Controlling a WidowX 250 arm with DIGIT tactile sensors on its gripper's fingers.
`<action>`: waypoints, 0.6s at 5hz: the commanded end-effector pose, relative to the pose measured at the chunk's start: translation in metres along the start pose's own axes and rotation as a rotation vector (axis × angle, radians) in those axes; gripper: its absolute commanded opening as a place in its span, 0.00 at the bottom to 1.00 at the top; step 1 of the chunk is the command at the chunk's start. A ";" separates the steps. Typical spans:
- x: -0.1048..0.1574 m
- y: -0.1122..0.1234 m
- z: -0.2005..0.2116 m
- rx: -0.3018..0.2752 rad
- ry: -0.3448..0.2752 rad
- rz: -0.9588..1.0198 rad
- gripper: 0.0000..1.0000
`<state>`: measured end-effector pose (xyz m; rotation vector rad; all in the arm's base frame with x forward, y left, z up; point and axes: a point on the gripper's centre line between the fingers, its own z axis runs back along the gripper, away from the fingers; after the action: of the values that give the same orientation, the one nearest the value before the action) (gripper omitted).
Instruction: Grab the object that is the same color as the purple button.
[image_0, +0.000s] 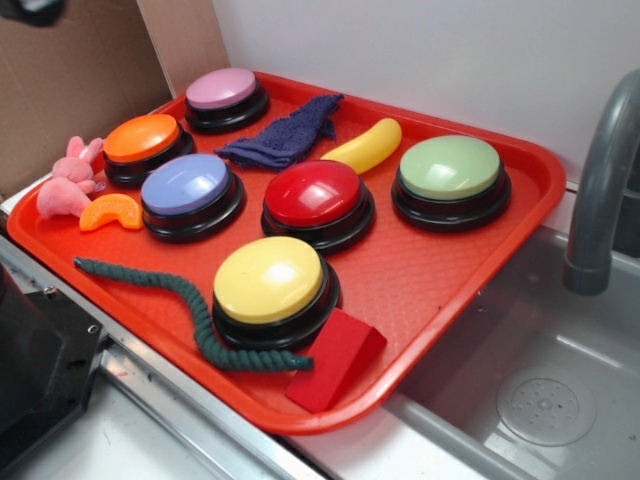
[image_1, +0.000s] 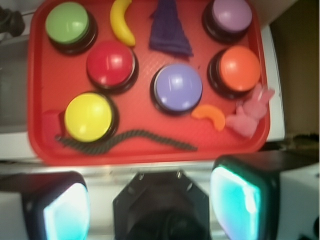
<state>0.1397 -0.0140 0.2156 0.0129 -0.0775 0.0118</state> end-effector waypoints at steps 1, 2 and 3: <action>0.065 0.024 -0.039 0.023 -0.081 0.038 1.00; 0.096 0.038 -0.065 -0.002 -0.157 0.077 1.00; 0.122 0.046 -0.090 0.011 -0.223 0.132 1.00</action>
<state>0.2616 0.0280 0.1236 0.0140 -0.2529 0.1275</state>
